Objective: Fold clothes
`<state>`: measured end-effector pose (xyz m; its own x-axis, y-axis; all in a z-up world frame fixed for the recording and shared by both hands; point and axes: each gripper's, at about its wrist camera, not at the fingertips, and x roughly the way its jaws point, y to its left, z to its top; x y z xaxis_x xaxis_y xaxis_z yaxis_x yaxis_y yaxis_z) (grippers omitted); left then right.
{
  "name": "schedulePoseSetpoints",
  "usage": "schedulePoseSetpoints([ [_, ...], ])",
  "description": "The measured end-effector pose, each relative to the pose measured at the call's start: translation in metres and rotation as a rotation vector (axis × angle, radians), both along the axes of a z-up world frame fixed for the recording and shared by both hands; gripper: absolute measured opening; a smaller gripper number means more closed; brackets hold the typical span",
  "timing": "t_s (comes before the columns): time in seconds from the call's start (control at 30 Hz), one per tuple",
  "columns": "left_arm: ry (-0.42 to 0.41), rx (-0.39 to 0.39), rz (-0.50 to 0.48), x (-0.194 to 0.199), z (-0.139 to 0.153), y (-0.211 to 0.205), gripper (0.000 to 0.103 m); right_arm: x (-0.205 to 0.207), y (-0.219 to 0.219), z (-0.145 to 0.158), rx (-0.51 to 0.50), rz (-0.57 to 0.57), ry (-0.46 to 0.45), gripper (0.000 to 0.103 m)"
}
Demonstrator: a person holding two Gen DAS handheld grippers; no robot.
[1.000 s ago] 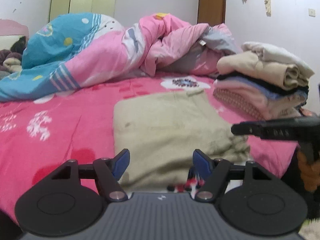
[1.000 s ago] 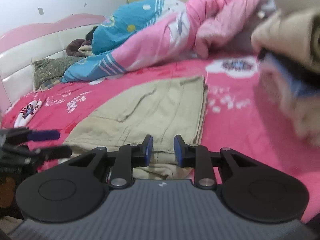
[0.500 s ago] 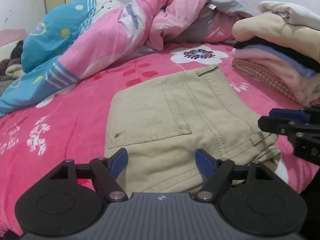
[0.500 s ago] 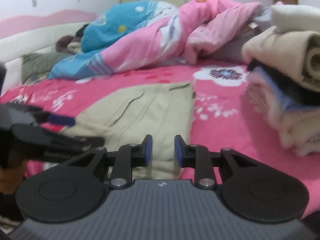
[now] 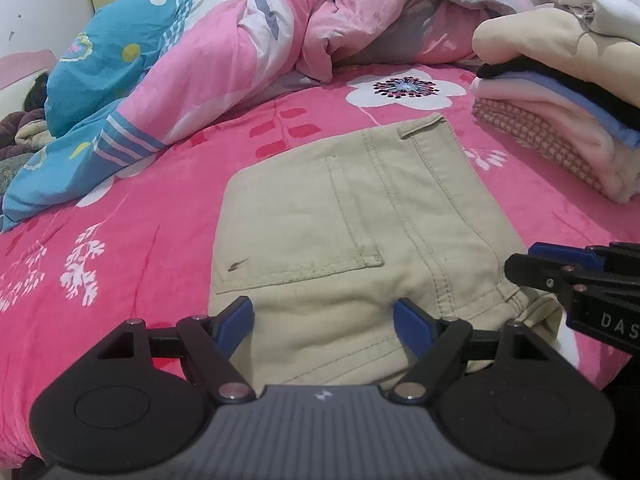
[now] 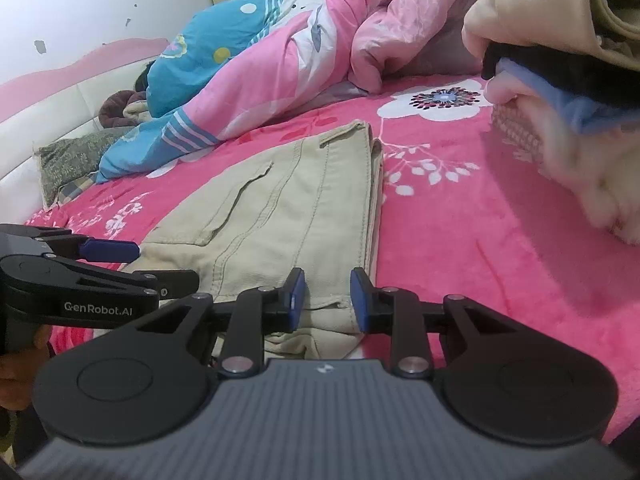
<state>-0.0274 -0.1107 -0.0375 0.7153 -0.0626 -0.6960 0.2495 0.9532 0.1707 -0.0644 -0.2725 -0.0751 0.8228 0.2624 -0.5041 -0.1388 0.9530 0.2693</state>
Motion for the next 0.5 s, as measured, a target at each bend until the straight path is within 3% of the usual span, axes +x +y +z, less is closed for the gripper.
schedulePoseSetpoints([
  [0.5,0.024,0.016,0.010,0.0033,0.0013,-0.0031,0.081,0.0001,-0.0016,-0.0005,0.011,-0.006,-0.009,0.025],
])
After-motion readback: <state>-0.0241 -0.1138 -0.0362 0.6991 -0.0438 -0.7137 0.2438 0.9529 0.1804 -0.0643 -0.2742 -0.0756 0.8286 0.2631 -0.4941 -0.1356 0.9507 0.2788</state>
